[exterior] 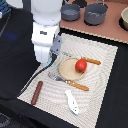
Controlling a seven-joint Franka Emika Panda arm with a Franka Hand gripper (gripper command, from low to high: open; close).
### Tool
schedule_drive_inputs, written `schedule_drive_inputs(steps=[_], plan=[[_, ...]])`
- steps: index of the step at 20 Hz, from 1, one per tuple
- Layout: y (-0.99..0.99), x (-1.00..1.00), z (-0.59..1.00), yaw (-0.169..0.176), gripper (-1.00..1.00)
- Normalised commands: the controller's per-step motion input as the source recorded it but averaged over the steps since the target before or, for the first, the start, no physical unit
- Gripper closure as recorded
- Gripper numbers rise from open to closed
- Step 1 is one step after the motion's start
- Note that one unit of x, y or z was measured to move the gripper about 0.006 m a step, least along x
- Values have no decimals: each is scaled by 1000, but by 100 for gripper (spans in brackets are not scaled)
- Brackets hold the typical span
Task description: Interact with the objects in diverse but meaningful ways.
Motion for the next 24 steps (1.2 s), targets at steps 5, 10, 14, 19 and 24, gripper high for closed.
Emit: schedule_drive_inputs(steps=[5,10,14,19,24], plan=[[0,-259,-319,-24,-100],[0,-305,-325,-23,-100],[0,-336,-335,-20,100],[0,-285,-250,-19,100],[0,-194,-83,-22,100]])
